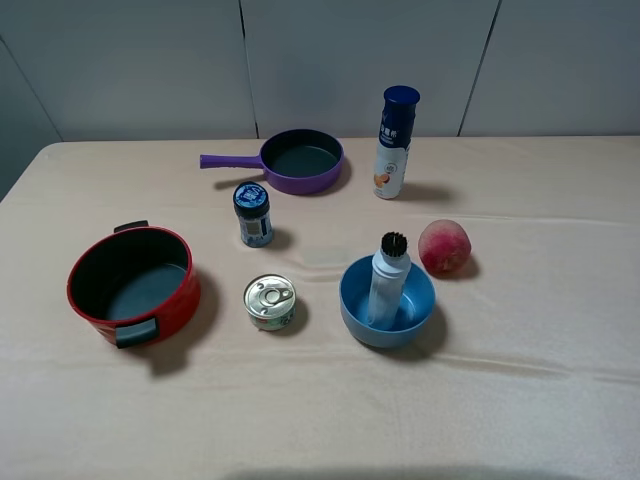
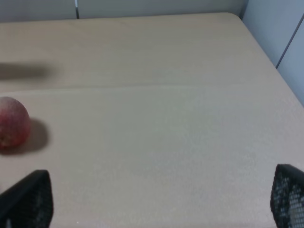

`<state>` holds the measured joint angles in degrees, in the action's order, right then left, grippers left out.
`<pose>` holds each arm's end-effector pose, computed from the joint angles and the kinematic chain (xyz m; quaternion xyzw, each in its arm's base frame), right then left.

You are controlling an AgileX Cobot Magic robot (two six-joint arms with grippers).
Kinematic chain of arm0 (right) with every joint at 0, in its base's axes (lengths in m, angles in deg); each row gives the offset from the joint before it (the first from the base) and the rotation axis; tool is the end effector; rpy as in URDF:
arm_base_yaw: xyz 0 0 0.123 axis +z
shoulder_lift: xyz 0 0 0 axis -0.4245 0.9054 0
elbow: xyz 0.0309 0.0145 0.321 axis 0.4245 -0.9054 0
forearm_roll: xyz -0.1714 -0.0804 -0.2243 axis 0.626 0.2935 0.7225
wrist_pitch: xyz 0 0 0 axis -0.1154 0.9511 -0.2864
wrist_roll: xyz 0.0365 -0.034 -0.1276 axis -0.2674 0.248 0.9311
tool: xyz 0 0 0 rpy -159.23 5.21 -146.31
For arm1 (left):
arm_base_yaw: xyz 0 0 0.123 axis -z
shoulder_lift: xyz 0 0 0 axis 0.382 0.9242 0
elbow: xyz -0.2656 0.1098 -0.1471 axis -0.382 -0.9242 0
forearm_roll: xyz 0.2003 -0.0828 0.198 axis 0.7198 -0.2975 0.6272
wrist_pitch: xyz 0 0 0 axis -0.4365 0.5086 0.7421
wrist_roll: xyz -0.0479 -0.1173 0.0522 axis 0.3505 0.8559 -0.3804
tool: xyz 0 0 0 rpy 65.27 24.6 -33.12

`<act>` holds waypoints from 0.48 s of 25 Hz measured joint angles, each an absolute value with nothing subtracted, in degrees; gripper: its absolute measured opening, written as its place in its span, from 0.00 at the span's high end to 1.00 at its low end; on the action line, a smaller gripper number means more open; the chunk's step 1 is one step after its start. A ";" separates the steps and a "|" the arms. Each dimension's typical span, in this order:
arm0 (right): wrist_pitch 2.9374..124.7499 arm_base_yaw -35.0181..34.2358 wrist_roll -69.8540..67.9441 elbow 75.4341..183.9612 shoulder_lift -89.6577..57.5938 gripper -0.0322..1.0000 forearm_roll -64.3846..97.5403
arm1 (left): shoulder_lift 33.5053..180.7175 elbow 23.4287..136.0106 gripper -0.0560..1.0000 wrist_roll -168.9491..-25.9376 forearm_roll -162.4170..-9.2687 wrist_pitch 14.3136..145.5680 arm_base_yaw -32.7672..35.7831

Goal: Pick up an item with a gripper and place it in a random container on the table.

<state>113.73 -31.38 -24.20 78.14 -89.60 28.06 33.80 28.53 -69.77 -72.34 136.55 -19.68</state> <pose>0.0348 -0.0112 0.2804 0.0497 0.8417 -0.0588 0.5344 0.0354 -0.0017 0.2757 0.0680 0.8496 0.0165 0.5228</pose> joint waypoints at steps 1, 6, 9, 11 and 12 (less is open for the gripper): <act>113.73 -31.38 -24.20 78.14 -89.60 0.30 28.06 | 33.80 28.53 0.05 -69.77 -72.34 136.55 -19.68; 113.73 -31.38 -24.20 78.14 -89.60 0.30 28.06 | 33.80 28.53 0.05 -69.77 -72.34 136.55 -19.75; 113.73 -31.38 -24.20 78.14 -89.60 0.30 28.06 | 33.80 28.53 0.05 -69.77 -72.34 136.55 -19.75; 113.73 -31.38 -24.20 78.14 -89.60 0.30 28.06 | 33.80 28.53 0.05 -69.77 -72.34 136.55 -19.75; 113.73 -31.38 -24.20 78.14 -89.60 0.30 28.06 | 33.80 28.53 0.05 -69.77 -72.34 136.55 -19.75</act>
